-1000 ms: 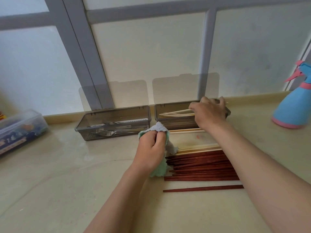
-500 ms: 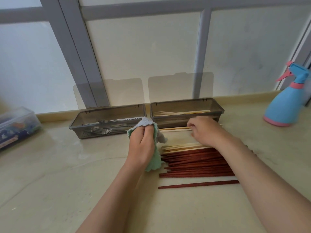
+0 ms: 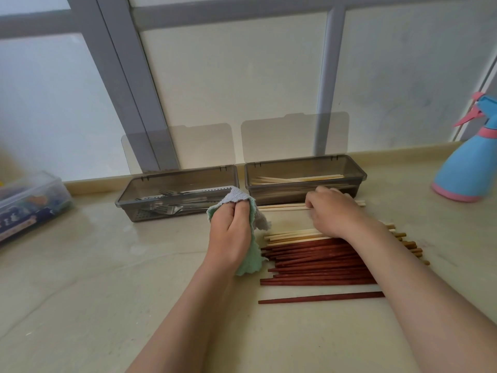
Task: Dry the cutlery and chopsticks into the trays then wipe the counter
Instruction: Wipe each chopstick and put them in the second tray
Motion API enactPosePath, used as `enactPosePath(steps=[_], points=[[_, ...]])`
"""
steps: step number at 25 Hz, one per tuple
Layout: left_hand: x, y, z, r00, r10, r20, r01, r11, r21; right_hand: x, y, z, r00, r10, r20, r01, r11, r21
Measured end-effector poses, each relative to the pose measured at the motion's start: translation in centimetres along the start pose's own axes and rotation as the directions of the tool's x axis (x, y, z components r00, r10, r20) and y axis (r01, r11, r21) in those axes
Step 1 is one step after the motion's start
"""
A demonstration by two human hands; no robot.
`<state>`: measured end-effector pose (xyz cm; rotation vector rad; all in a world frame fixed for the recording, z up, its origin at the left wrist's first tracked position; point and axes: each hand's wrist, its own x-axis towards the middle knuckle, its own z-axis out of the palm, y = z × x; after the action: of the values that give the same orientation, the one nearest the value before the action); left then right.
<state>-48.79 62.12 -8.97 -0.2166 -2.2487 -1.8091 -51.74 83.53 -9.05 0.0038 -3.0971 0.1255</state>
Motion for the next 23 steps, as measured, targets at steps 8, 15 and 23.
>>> enactPosePath(steps=[8,15,23], points=[[0.0,0.0,-0.1,1.000,0.005,0.007,-0.005,1.000,0.005,-0.1,-0.5,-0.1,0.999,0.009,-0.034,-0.010,0.999,-0.050],[-0.1,0.5,-0.4,1.000,0.018,-0.024,-0.018,1.000,-0.023,-1.3,-0.3,-1.5,0.988,-0.070,-0.134,0.084,0.992,0.097],[-0.1,1.2,-0.7,0.996,-0.017,-0.086,0.001,0.983,-0.186,-5.3,-4.0,-3.2,0.933,-0.308,-0.184,0.358,0.771,0.527]])
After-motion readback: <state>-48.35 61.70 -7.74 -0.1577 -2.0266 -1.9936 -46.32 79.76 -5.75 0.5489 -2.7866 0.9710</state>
